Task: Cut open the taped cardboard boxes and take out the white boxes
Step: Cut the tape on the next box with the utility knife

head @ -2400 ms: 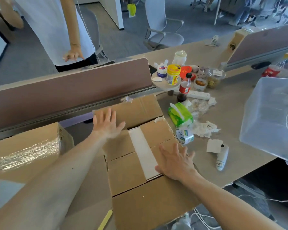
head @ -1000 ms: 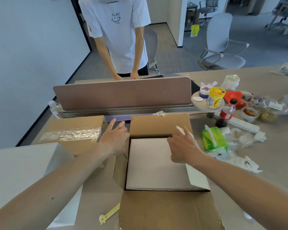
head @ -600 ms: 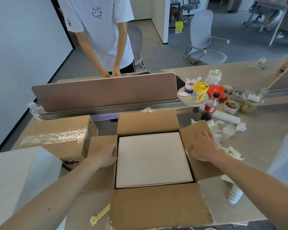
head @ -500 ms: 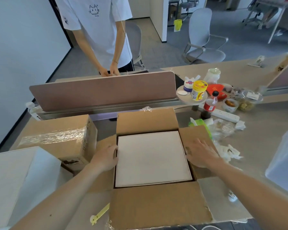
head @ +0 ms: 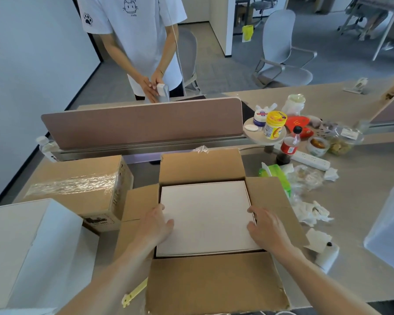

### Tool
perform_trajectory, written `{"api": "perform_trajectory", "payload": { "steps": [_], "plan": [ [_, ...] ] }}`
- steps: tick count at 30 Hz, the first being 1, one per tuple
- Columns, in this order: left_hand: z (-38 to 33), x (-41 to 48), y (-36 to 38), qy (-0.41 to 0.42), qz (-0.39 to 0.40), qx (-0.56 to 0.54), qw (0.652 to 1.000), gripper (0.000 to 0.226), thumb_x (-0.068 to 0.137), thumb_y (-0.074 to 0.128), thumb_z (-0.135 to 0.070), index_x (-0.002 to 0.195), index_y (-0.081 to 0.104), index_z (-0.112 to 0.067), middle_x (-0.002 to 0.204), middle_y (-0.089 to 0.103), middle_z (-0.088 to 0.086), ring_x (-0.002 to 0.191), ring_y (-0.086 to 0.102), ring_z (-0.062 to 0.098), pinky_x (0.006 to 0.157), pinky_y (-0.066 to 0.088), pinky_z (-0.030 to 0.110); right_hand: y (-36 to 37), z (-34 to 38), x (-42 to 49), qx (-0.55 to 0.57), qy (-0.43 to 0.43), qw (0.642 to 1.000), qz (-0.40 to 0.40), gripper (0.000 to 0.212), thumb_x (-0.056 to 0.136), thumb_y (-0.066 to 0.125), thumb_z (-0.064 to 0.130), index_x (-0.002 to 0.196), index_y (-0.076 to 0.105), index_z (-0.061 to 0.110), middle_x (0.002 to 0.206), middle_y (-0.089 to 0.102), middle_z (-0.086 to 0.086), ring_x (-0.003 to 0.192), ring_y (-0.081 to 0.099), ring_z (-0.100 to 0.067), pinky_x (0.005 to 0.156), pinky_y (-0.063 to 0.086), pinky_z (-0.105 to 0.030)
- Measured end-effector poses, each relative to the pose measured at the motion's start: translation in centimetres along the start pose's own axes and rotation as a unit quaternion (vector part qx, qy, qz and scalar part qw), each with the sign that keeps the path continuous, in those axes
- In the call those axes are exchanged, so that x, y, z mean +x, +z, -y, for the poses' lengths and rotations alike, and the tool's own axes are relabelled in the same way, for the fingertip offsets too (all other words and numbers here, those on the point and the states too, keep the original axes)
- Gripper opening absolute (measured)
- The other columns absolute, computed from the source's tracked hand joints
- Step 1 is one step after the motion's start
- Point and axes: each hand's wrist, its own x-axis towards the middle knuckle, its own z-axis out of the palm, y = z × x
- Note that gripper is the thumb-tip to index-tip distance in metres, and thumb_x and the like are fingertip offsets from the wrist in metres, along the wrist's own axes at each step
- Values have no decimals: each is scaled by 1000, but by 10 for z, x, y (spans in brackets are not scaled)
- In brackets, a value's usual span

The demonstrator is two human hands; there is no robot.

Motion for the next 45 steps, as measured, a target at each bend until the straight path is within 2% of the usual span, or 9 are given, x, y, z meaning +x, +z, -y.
{"api": "perform_trajectory", "payload": {
  "steps": [3, 10, 15, 23, 28, 34, 39, 42, 45],
  "plan": [
    [-8, -5, 1, -16, 23, 37, 999, 58, 97, 54, -41, 144, 37, -11, 147, 43, 6, 134, 43, 25, 103, 39, 37, 2, 8, -12, -10, 22, 999, 38, 47, 92, 51, 18, 138, 46, 14, 132, 55, -9, 123, 50, -28, 94, 38, -32],
    [-23, -10, -8, -33, 64, 60, 996, 68, 93, 59, -51, 142, 35, -9, 142, 47, 7, 125, 49, 26, 82, 39, 32, 0, 14, -14, -24, 59, 994, 91, 44, 89, 50, 20, 132, 46, 11, 125, 58, -12, 113, 54, -35, 80, 40, -35],
    [-22, -15, -1, -50, 106, 46, 992, 90, 92, 59, -56, 153, 15, -6, 156, 32, 11, 139, 41, 28, 102, 41, 37, -1, 21, -9, -41, 49, 992, 107, 48, 89, 50, 22, 136, 40, 13, 128, 56, -12, 116, 52, -35, 82, 40, -35],
    [-24, -4, -2, -97, 137, -20, 986, 105, 89, 61, -60, 157, 1, -8, 159, 30, 11, 139, 40, 30, 104, 41, 38, -1, 23, 3, -39, 48, 990, 128, 57, 90, 53, 27, 143, 34, 15, 136, 52, -10, 124, 48, -32, 90, 41, -36],
    [-27, -2, 6, -68, 107, -60, 990, 107, 74, 71, -67, 155, 8, -35, 151, 32, 11, 134, 41, 32, 101, 40, 42, 5, 13, 10, 28, 48, 988, 145, 74, 89, 59, 40, 152, 21, 29, 145, 41, -10, 130, 43, -31, 101, 38, -39],
    [-28, -6, 15, -57, 79, -73, 993, 110, 68, 72, -73, 155, 12, -41, 147, 27, 11, 131, 45, 34, 101, 41, 42, 19, 8, 6, 61, 28, 991, 117, 84, 84, 64, 50, 152, 15, 40, 139, 36, -8, 127, 44, -30, 102, 38, -38],
    [-16, -8, 7, -16, 62, -71, 995, 122, 52, 64, -91, 153, 24, -35, 143, 46, 5, 130, 47, 26, 103, 44, 40, 17, -1, 4, 120, 4, 990, 73, 79, 80, 72, 48, 148, 31, 40, 142, 47, 1, 130, 43, -19, 106, 35, -30],
    [-4, -10, 4, 19, 34, -113, 993, 120, 52, 59, -95, 152, 30, -36, 153, 42, -5, 138, 42, 21, 108, 39, 39, 14, -4, 3, 149, -6, 988, 48, 72, 84, 74, 39, 146, 39, 34, 146, 45, 9, 136, 40, -14, 100, 27, -19],
    [-6, -14, 0, 42, 33, -141, 989, 116, 56, 61, -92, 153, 28, -38, 158, 36, -4, 143, 36, 22, 111, 35, 40, 16, -4, 2, 189, -12, 982, 23, 66, 84, 76, 33, 139, 41, 40, 145, 45, 9, 139, 38, -14, 102, 26, -18]
  ]
}}
